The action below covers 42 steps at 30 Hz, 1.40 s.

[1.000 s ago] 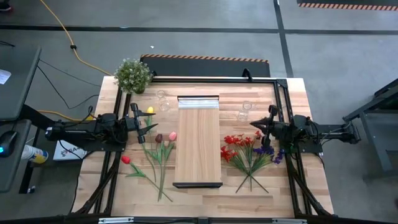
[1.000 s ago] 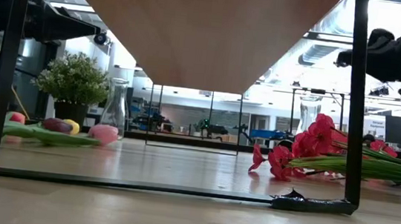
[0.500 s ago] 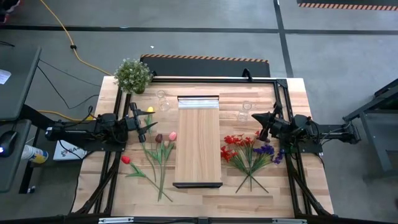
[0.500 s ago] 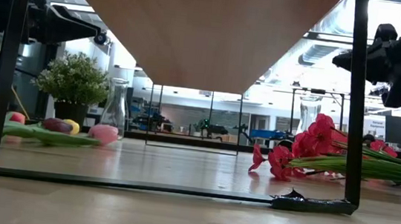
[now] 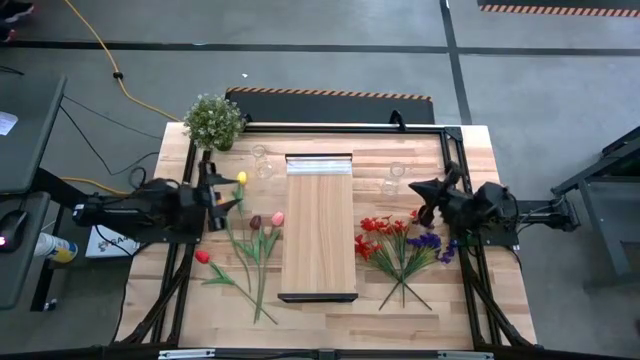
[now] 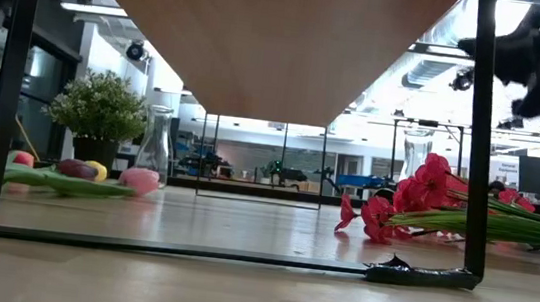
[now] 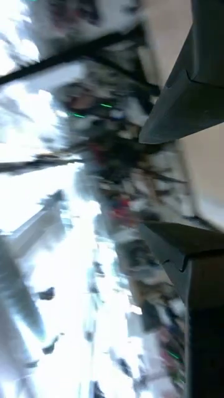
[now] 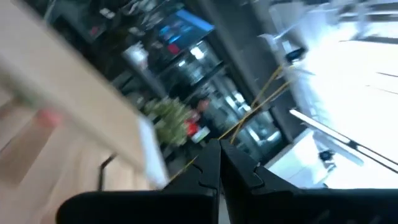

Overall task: Pick and place flowers into a vace then onto a shelf
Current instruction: Put the yellow tulip into the left transparent vase

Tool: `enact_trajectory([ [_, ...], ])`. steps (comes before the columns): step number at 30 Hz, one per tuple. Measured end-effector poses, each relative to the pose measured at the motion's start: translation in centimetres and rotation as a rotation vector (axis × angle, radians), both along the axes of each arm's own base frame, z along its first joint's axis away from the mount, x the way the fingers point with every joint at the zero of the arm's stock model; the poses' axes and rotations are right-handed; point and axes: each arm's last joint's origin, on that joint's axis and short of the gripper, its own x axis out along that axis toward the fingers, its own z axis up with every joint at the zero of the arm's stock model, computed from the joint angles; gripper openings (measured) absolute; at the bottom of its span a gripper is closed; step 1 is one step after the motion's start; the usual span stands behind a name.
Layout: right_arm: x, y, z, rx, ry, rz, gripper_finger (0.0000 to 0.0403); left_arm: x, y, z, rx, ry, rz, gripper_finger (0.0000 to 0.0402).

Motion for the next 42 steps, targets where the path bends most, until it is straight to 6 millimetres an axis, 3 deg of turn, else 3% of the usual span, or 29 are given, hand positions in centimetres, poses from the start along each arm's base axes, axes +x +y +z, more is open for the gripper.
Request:
enact_trajectory([
  [4, -0.3, 0.0, 1.0, 0.050, -0.121, 0.028, 0.0000, -1.3, 0.0, 2.6, -0.040, -0.195, -0.028, 0.0248],
  [10, -1.2, 0.5, 2.7, 0.137, -0.345, 0.245, 0.0000, -2.8, 0.0, 4.5, -0.253, -0.412, -0.186, 0.0248],
  [16, -2.5, 0.6, 4.2, 0.216, -0.564, 0.366, 0.0000, -3.8, 0.0, 5.3, -0.351, -0.542, -0.295, 0.0248],
  [21, -2.7, 0.6, 4.4, 0.260, -0.602, 0.410, 0.0000, -4.4, 0.0, 5.7, -0.342, -0.616, -0.310, 0.0248],
  [26, -2.8, 0.6, 4.5, 0.422, -0.627, 0.516, 0.0000, -4.8, 0.0, 5.9, -0.332, -0.662, -0.322, 0.0248],
  [34, -3.7, 0.6, 5.3, 0.383, -0.751, 0.542, 0.0000, -5.9, 0.0, 6.5, -0.311, -0.776, -0.345, 0.0248],
  [42, -4.5, 0.6, 5.7, 0.403, -0.840, 0.582, 0.0000, -5.6, 0.0, 6.4, -0.320, -0.750, -0.334, 0.0248],
])
